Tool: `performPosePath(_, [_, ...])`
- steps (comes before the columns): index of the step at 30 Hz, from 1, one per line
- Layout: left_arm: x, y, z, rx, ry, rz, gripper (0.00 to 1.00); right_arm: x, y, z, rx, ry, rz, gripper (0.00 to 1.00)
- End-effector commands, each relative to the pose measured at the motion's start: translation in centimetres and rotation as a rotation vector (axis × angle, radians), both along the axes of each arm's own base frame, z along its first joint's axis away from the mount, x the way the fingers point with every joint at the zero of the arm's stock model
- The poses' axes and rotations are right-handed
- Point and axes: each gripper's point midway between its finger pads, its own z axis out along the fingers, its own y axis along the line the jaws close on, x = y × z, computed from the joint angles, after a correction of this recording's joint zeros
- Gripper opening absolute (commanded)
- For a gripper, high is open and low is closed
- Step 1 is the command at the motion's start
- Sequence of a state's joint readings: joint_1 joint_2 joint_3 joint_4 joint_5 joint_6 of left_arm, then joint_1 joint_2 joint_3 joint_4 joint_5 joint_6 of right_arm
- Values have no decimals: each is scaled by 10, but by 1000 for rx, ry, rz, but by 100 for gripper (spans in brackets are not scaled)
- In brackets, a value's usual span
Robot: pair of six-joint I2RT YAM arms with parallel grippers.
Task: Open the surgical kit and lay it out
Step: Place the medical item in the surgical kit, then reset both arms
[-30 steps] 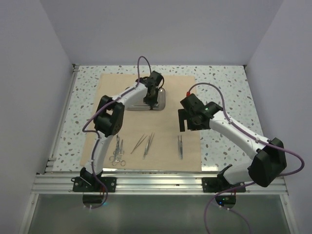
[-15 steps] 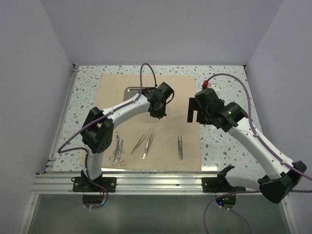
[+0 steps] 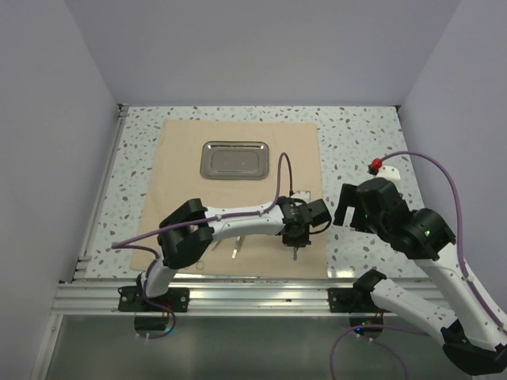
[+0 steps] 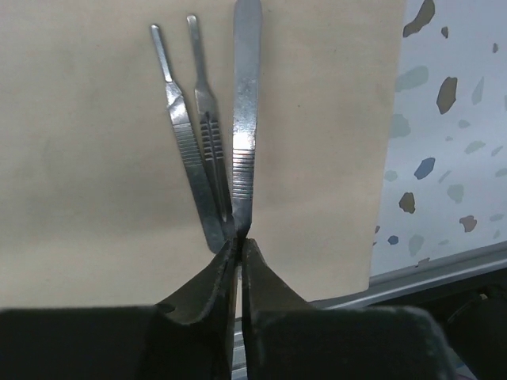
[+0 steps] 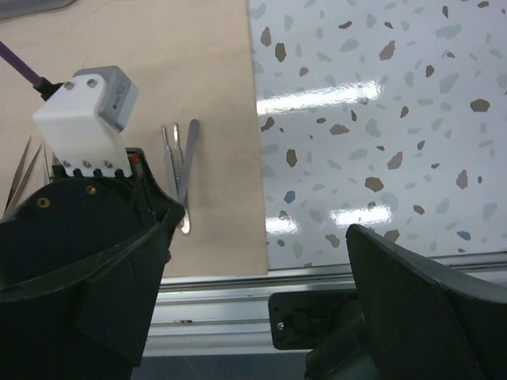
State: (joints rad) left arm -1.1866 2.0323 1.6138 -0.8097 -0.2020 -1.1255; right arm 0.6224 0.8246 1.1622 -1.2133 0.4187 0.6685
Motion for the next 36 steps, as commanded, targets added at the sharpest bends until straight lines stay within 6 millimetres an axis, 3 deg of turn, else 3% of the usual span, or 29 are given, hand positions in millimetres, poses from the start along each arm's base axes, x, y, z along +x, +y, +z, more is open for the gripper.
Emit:
performPosePath(1, [0,-19,-6,-24,3,87,12,-14,-18,-4,-35,20,-49,98])
performPosePath(2, [0,-22,-5,-30,3,85,26,-16,-19,-3,-34,19,-47,98])
performPosePath(5, [6,-26,4,-37,-23,90,49,-22,-25,2,-37,10,-48,98])
performPosePath(7, [11,-21,17,-20,-49,104,58,-25,-27,5,-30,-5,-39,98])
performPosePath(9, [20,-25,50,-58,-97,118,64,-27,-27,11,3,-43,-29,98])
performPosePath(11, [24,-15,81,-60,-137,132,65,-25,-23,17,53,-87,-28,98])
performPosePath(12, [29,-6,110,-87,-194,146,65,-26,-23,21,85,-120,-36,98])
performPosePath(14, [32,17,141,-80,-255,159,65,-22,-20,28,134,-170,-54,98])
performPosePath(15, [32,35,173,-119,-301,170,66,-21,-19,30,150,-186,-57,98])
performPosePath(17, [36,74,192,-72,-391,196,69,-20,-18,39,179,-222,-48,99])
performPosePath(18, [38,102,222,-101,-462,229,71,-20,-17,42,186,-233,-40,98])
performPosePath(19, [38,122,227,-91,-480,239,75,-20,-16,46,188,-244,-30,98])
performPosePath(20, [36,142,215,-44,-481,233,75,-19,-15,49,180,-254,-5,98])
performPosePath(21, [38,171,231,-70,-508,234,77,-21,-11,52,187,-256,25,99])
performPosePath(22, [38,183,217,-49,-507,221,78,-22,-10,55,189,-261,43,98])
performPosePath(23, [43,199,218,-50,-520,232,79,-23,-11,55,174,-259,55,98])
performPosePath(24, [40,214,234,-96,-566,206,80,-25,-10,57,179,-257,69,98])
performPosePath(25, [39,227,229,-74,-578,207,84,-26,-9,60,179,-261,83,98])
performPosePath(27, [39,255,243,-73,-642,252,85,-29,-7,65,188,-275,115,98])
performPosePath(31, [42,273,265,-55,-710,260,89,-35,1,73,229,-297,172,98])
performPosePath(34, [51,270,263,23,-721,215,99,-33,12,71,250,-293,217,98])
performPosePath(36, [62,272,251,130,-718,201,100,-32,14,69,237,-277,231,98])
